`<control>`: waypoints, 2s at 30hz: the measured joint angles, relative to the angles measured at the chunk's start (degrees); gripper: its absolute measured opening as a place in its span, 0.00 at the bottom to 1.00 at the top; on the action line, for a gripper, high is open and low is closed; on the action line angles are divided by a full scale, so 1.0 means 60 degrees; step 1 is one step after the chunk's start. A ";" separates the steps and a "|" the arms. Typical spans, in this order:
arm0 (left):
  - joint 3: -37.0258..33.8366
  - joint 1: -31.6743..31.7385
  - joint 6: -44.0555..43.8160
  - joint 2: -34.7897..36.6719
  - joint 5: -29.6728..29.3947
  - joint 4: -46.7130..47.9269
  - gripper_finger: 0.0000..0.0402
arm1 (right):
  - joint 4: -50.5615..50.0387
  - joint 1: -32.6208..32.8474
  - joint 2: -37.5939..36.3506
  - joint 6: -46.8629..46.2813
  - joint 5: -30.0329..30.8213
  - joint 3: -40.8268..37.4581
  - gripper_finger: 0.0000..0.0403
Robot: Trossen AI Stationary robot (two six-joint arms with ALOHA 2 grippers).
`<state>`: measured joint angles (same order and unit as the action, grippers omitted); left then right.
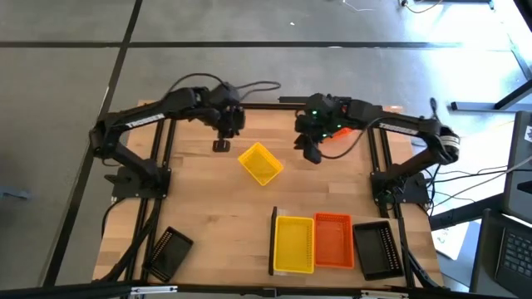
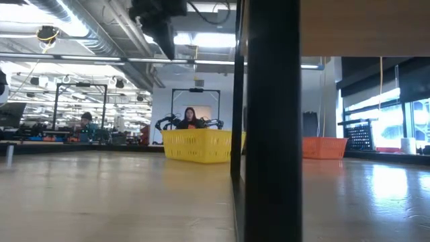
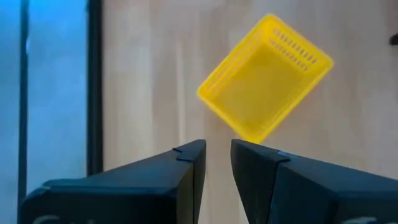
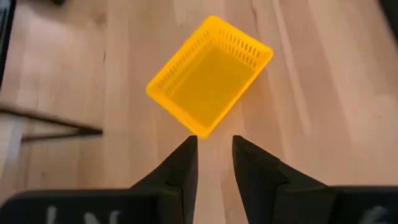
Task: Stack baskets on shelf by color
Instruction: Stack the yellow bin on top of the yellow bin
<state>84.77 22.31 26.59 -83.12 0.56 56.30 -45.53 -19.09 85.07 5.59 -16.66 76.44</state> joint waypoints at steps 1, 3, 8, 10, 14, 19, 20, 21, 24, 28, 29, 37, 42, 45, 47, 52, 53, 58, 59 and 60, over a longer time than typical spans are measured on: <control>-0.0010 0.0066 -0.0177 0.0136 -0.0143 0.0025 0.17 | 0.0194 0.0027 0.0200 -0.0291 0.0000 0.0000 0.24; 0.0008 0.0077 -0.0459 0.0327 -0.0286 -0.0184 0.17 | 0.0547 0.0034 0.0645 -0.1040 0.0001 0.0000 0.24; -0.0003 0.0046 -0.0656 0.0628 -0.0293 -0.0113 0.17 | 0.1554 0.0035 0.1730 -0.3084 0.0350 0.0000 0.24; -0.0003 -0.0017 -0.0675 0.0642 -0.0296 -0.0042 0.17 | 0.1823 0.0035 0.2096 -0.3799 0.0439 0.0000 0.24; -0.0003 -0.0064 -0.0671 0.0642 -0.0289 -0.0048 0.17 | 0.2264 0.0127 0.2603 -0.4530 0.0536 0.0000 0.24; -0.0003 -0.0060 -0.0671 0.0610 -0.0278 -0.0048 0.17 | 0.2341 0.0301 0.2949 -0.5139 0.1503 0.0000 0.24; -0.0003 -0.0060 -0.0671 0.0610 -0.0274 -0.0052 0.17 | 0.2344 0.0314 0.2990 -0.5173 0.1577 0.0000 0.24; -0.0003 -0.0060 -0.0671 0.0610 -0.0270 -0.0048 0.17 | 0.2368 0.0316 0.3052 -0.5174 0.1583 0.0000 0.24; -0.0003 -0.0061 -0.0674 0.0610 -0.0256 -0.0052 0.17 | 0.2412 0.0313 0.3246 -0.5215 0.1591 0.0000 0.24; -0.0003 -0.0060 -0.0674 0.0610 -0.0256 -0.0061 0.17 | 0.2422 0.0313 0.3606 -0.5351 0.1554 0.0000 0.24; -0.0003 -0.0060 -0.0674 0.0610 -0.0256 -0.0061 0.17 | 0.2414 0.0318 0.3702 -0.5294 0.1493 0.0000 0.24; -0.0003 -0.0060 -0.0689 0.0610 -0.0256 -0.0063 0.17 | 0.2478 0.0341 0.4022 -0.5093 0.1320 0.0000 0.24; -0.0003 -0.0060 -0.0674 0.0610 -0.0256 -0.0062 0.17 | 0.2567 0.0341 0.4022 -0.5102 0.1030 0.0019 0.24; -0.0003 -0.0053 -0.0671 0.0610 -0.0258 -0.0061 0.17 | 0.2707 0.0345 0.4022 -0.5108 0.0801 0.0034 0.24; -0.0003 -0.0053 -0.0671 0.0610 -0.0260 -0.0063 0.17 | 0.2716 0.0345 0.4022 -0.5164 0.0749 0.0036 0.24; -0.0003 -0.0053 -0.0667 0.0610 -0.0260 -0.0059 0.17 | 0.2792 0.0345 0.4086 -0.5106 0.0773 0.0042 0.24; -0.0003 -0.0053 -0.0667 0.0610 -0.0260 -0.0059 0.17 | 0.2782 0.0345 0.4116 -0.5074 0.0816 0.0039 0.24; -0.0003 -0.0053 -0.0667 0.0610 -0.0261 -0.0055 0.17 | 0.3099 0.0356 0.4571 -0.4872 0.0808 0.0018 0.24; -0.0003 -0.0053 -0.0667 0.0610 -0.0261 -0.0057 0.17 | 0.3237 0.0356 0.4681 -0.4873 0.0787 0.0018 0.24; -0.0003 -0.0053 -0.0667 0.0610 -0.0261 -0.0046 0.17 | 0.3256 0.0356 0.4778 -0.4866 0.0772 0.0018 0.24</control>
<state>84.75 22.00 22.59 -79.46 -1.00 56.02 -25.99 -16.95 113.74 -23.60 -12.03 76.55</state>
